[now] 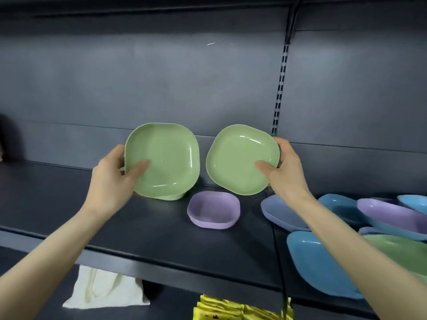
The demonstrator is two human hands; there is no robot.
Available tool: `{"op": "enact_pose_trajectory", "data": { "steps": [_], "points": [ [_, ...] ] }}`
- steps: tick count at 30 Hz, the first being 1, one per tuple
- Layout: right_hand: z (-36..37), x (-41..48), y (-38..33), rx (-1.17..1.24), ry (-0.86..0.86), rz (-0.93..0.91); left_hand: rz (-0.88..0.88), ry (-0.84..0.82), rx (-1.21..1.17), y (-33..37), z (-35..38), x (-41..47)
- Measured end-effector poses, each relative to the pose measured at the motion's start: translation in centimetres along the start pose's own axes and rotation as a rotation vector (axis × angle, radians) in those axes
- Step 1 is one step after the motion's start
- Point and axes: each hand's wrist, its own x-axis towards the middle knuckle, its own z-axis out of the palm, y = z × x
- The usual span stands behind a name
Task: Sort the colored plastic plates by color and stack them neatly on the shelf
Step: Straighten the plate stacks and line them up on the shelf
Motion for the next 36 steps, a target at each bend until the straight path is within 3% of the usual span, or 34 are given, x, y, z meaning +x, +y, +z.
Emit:
{"op": "enact_pose_trajectory", "data": {
  "steps": [10, 20, 28, 36],
  "points": [
    [8.9, 7.8, 4.0, -0.025, -0.133, 0.015, -0.102, -0.058, 0.170, -8.8, 2.8, 8.1],
    [13.9, 10.8, 6.9, -0.129, -0.126, 0.106, -0.279, -0.395, 0.147, -16.3, 7.0, 14.3],
    [17.3, 10.7, 7.9, -0.147, -0.054, 0.182, -0.210, -0.642, 0.326, -20.1, 8.0, 17.1],
    [20.0, 10.6, 7.8, -0.170, -0.035, 0.216, -0.078, -0.769, 0.354, -21.7, 8.5, 17.7]
  ]
}}
